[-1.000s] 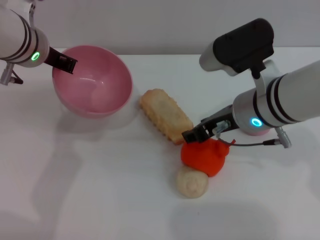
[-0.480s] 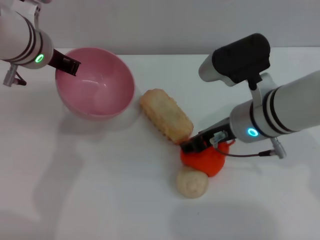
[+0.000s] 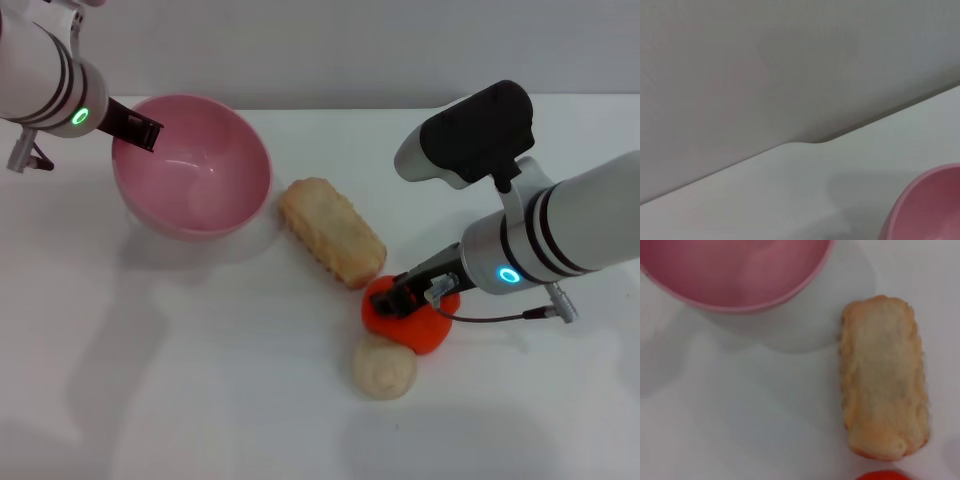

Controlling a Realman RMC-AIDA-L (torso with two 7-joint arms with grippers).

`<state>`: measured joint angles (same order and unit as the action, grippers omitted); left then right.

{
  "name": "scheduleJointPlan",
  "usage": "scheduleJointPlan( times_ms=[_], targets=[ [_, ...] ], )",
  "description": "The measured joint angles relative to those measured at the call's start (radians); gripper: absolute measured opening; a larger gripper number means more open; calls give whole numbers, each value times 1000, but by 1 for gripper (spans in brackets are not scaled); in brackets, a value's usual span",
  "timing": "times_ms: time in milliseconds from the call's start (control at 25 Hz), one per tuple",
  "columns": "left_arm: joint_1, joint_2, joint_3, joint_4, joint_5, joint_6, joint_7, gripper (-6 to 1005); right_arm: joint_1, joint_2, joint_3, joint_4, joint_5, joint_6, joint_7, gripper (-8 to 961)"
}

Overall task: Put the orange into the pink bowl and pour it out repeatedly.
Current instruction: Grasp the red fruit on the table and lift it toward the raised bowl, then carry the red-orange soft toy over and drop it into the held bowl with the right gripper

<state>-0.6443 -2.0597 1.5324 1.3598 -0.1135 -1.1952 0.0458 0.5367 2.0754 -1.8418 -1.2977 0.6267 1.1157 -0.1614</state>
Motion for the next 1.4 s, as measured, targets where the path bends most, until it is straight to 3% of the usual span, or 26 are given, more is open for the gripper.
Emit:
scheduleJointPlan(
  times_ms=[40,160,400,800,920,1400],
  targets=[
    [0,0,0,0,0,0,2,39,0,-1,-1,-3,-2,2,-3,580],
    [0,-1,4,1,0,-1,8,39,1,-1,-2,-10,-4,8,-13,360],
    [0,-1,15,1,0,-1,8,39,-2,-2,5,-32,-14,9,-15,148],
    [0,0,26,1,0,0,12,40,-26,-3,19,-119,-22,9,-15,50],
    [1,0,28,1,0,0,12,40,-51,-3,43,-222,-57,25,-15,49],
    [1,-5,79,16,-9,-9,13,40,-69,-3,123,-391,-107,35,-20,46]
  ],
)
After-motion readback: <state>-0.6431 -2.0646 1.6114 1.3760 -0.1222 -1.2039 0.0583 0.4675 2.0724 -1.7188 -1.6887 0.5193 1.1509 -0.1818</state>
